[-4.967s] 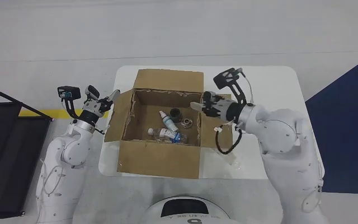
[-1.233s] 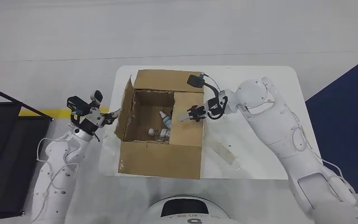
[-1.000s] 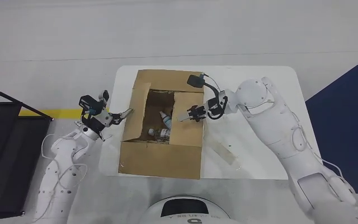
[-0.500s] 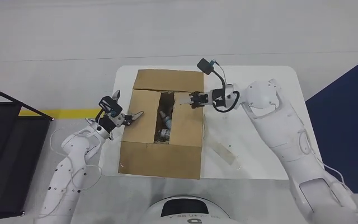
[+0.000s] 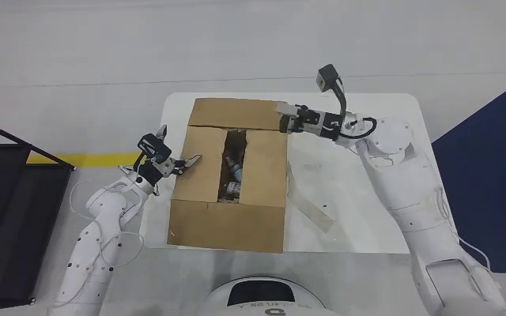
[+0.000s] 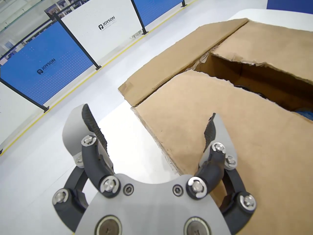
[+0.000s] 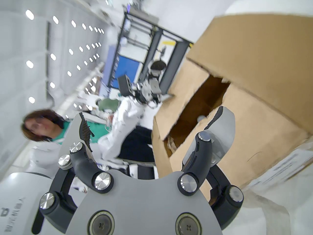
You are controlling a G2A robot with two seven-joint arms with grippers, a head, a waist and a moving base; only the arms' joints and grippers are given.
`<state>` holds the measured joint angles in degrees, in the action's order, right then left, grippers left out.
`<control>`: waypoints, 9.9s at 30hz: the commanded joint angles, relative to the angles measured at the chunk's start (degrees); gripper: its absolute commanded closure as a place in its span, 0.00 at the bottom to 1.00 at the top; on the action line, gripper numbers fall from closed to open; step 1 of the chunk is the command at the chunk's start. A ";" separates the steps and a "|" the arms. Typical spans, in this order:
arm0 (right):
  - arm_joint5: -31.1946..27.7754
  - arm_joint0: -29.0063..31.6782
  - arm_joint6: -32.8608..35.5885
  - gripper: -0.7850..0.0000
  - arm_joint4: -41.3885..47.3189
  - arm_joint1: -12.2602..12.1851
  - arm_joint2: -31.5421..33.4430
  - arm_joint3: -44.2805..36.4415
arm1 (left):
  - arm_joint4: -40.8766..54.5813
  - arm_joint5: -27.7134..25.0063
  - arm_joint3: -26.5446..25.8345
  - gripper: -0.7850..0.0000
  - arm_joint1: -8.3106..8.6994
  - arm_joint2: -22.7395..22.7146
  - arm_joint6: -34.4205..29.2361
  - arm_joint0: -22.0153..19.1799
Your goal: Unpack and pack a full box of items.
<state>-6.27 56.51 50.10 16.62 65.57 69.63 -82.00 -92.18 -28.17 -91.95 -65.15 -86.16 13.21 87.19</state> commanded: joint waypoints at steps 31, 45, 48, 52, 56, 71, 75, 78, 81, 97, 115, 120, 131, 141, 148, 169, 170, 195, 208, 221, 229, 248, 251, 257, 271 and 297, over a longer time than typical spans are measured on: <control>-11.75 -12.84 17.49 0.00 19.51 5.44 -6.87 32.79 | 10.90 -4.34 0.93 0.00 0.54 -6.10 1.04 1.50; -12.28 -15.49 27.55 0.00 10.71 5.86 -11.91 30.76 | 23.91 -6.97 -1.24 0.00 1.00 -9.87 -5.43 1.80; -13.14 -15.09 27.88 0.00 10.95 5.67 -11.43 29.29 | 20.79 -5.28 -1.17 0.00 0.78 -6.45 -7.73 1.18; -14.45 -13.79 29.06 0.00 11.59 5.16 -10.24 26.73 | 17.10 -0.62 1.70 0.00 0.29 -2.01 -10.58 -1.35; -14.62 -12.18 26.89 0.00 10.65 4.58 -8.91 23.36 | 16.38 0.97 2.25 0.00 0.02 0.09 -10.61 -2.11; -13.08 -8.99 29.18 0.00 10.65 3.97 -8.63 17.48 | 17.15 2.46 1.60 0.00 0.00 0.85 -11.11 -1.96; -10.76 -3.64 35.37 0.00 11.41 1.80 -3.76 12.57 | 17.01 2.67 1.95 0.00 -0.10 1.97 -11.03 -1.48; -10.06 0.17 37.85 0.00 12.12 0.44 0.09 9.27 | 16.71 2.92 2.31 0.00 -0.17 2.70 -10.87 -1.54; -7.48 4.60 37.90 0.00 8.77 -1.31 2.95 5.12 | 16.54 2.92 2.45 0.00 -0.24 3.47 -10.90 -1.89; 7.49 9.22 37.90 0.00 2.08 -7.47 -7.81 -2.77 | 16.13 2.76 2.43 0.00 -0.29 5.04 -10.73 -2.61; -4.19 7.78 37.90 0.00 20.86 -13.63 -17.77 -4.06 | 17.16 1.53 2.91 0.00 -0.06 4.74 -11.73 -3.29; -2.25 5.34 37.90 0.00 21.71 -14.04 -20.75 -2.23 | 17.07 1.30 3.11 0.00 -0.04 5.09 -11.98 -3.67; -5.97 1.27 37.90 0.00 27.24 -12.56 -24.72 0.30 | 16.90 0.85 3.54 0.00 0.07 5.38 -12.16 -4.15; -8.95 2.02 37.79 0.00 32.06 -11.91 -23.40 1.10 | 20.75 0.17 2.48 0.00 0.35 2.89 -10.39 -3.87; -11.72 2.45 35.23 0.00 33.08 -11.38 -21.91 0.02 | 31.40 2.61 -2.73 0.00 0.73 -5.60 -7.46 -1.72; -13.04 -3.59 17.50 0.00 27.18 -7.47 -22.50 7.49 | 25.72 1.92 9.08 0.00 1.10 -6.63 -6.78 -0.14; -12.70 -3.93 17.17 0.00 26.98 -7.26 -22.68 7.96 | 25.28 1.52 9.78 0.00 1.12 -6.38 -6.82 -0.41; -11.63 -5.29 14.94 0.00 24.20 -4.66 -21.87 13.81 | 21.36 0.90 11.92 0.00 0.36 1.56 -7.41 -2.86; -11.57 -5.94 15.92 0.00 23.89 -3.50 -21.40 15.73 | 28.03 -1.22 -0.63 0.00 0.90 -2.78 -10.58 0.70; -15.66 -5.27 17.96 0.00 25.38 -3.42 -17.48 18.49 | 18.31 4.13 0.73 0.00 0.46 2.65 -10.46 -1.45; -18.10 -3.61 18.16 0.00 24.90 -4.81 -12.49 17.84 | 18.42 4.57 2.50 0.00 0.38 3.00 -10.29 -2.86; -24.97 1.21 2.83 0.00 8.93 -6.35 -7.80 16.17 | 18.37 4.69 3.27 0.00 0.31 3.59 -10.33 -3.37; -24.97 1.21 2.83 0.00 8.93 -6.35 -7.80 16.17 | 18.37 4.69 3.27 0.00 0.31 3.59 -10.33 -3.37; -24.77 1.37 2.78 0.00 8.71 -6.34 -7.91 16.01 | 18.37 4.69 3.27 0.00 0.31 3.59 -10.33 -3.37; -21.28 15.77 -5.85 0.00 -31.76 -10.39 -3.09 -1.54 | 18.37 4.69 3.27 0.00 0.31 3.59 -10.33 -3.37; 2.12 28.58 -21.14 0.00 -51.16 -10.31 -2.32 -18.97 | 18.37 4.69 3.27 0.00 0.31 3.59 -10.33 -3.37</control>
<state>-4.74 85.41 29.33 -35.01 55.13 67.40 -101.25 -73.82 -23.48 -88.68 -64.84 -82.57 2.88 83.82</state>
